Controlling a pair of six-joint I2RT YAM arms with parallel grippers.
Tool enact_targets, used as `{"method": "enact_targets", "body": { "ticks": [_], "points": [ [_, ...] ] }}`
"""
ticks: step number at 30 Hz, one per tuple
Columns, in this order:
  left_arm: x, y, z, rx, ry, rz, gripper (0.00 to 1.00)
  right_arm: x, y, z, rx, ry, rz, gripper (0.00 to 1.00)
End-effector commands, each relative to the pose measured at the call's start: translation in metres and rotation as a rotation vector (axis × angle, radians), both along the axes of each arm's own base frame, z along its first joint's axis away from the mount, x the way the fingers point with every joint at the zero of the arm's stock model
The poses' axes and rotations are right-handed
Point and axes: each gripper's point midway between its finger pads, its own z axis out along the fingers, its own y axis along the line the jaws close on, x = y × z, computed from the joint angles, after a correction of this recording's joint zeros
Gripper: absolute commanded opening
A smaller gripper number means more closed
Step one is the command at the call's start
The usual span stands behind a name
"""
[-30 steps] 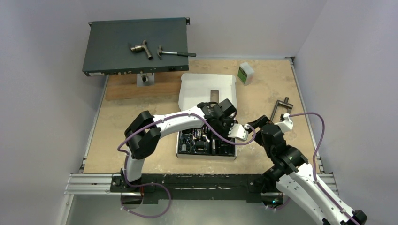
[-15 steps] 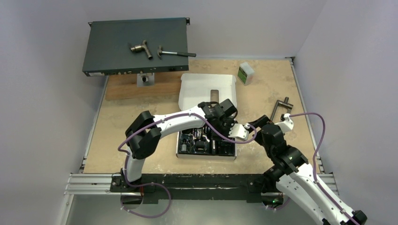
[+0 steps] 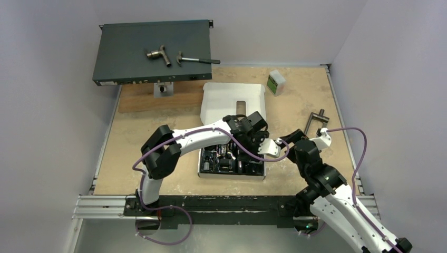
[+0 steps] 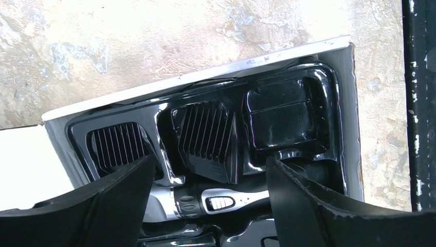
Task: Sort the hair-cutting tools
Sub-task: Place the haircut tool in the storage box.
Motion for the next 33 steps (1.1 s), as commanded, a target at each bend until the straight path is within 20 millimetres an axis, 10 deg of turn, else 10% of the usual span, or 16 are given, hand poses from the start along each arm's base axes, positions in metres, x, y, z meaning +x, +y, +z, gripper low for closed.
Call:
{"method": "enact_targets", "body": {
  "ticks": [1,15,24,33],
  "points": [
    [0.034,-0.014,0.019,-0.080,-0.078,0.137,0.81,-0.004,0.014,0.004,0.031,-0.005,0.073,0.80],
    [0.037,0.019,0.068,-0.255,-0.100,0.308,1.00,-0.003,0.017,0.003,0.032,-0.007,0.091,0.80],
    [0.061,0.048,0.096,-0.441,-0.045,0.810,1.00,-0.001,0.034,0.015,0.017,-0.065,0.218,0.78],
    [0.033,0.061,0.101,-0.551,0.304,1.081,1.00,-0.013,0.092,0.048,-0.029,-0.250,0.659,0.33]
  ]
}}
